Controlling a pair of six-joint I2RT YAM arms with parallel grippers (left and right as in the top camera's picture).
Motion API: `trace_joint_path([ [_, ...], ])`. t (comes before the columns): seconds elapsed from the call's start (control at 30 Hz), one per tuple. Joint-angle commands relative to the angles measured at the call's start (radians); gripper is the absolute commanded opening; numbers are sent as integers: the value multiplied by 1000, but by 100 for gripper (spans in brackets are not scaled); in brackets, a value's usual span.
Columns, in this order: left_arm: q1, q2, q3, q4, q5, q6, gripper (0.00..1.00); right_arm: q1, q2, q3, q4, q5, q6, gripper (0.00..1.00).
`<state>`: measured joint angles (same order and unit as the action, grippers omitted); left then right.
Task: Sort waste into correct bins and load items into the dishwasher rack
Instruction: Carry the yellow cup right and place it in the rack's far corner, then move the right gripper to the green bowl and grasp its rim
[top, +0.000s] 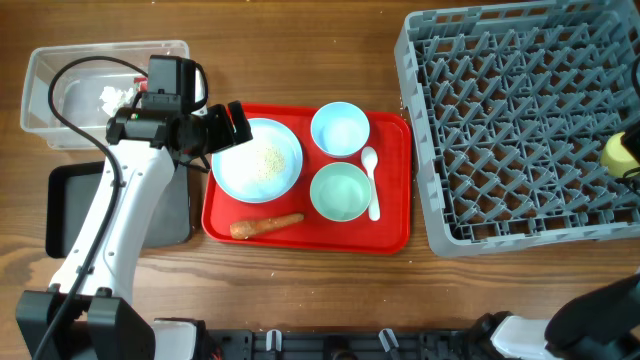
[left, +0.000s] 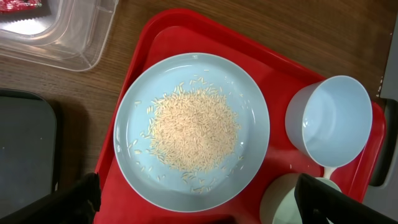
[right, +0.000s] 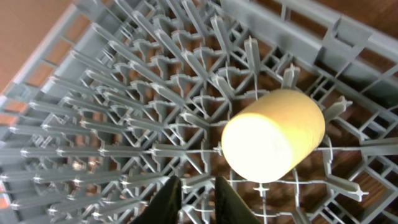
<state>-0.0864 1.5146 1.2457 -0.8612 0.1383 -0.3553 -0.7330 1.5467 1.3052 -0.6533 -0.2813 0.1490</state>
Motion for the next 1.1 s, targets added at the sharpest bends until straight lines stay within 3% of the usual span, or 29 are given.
trace_joint_path([
  [0.0,5,-17,8,-7,-13,15,100,5,85,11,-8,23,-16,18],
  [0.17,5,-17,8,-12,-13,15,100,5,145,11,9,182,-8,14],
  [0.3,5,-17,8,-12,-13,15,100,1,148,11,18,364,112,11],
  [0.43,5,-17,8,-12,-13,15,100,0,147,11,59,374,116,22],
  [0.87,5,-17,8,-12,-13,15,100,1,25,13,96,-53,31,44],
  [1.07,5,-17,8,-12,-13,15,100,62,-101,13,-27,-192,-50,47],
])
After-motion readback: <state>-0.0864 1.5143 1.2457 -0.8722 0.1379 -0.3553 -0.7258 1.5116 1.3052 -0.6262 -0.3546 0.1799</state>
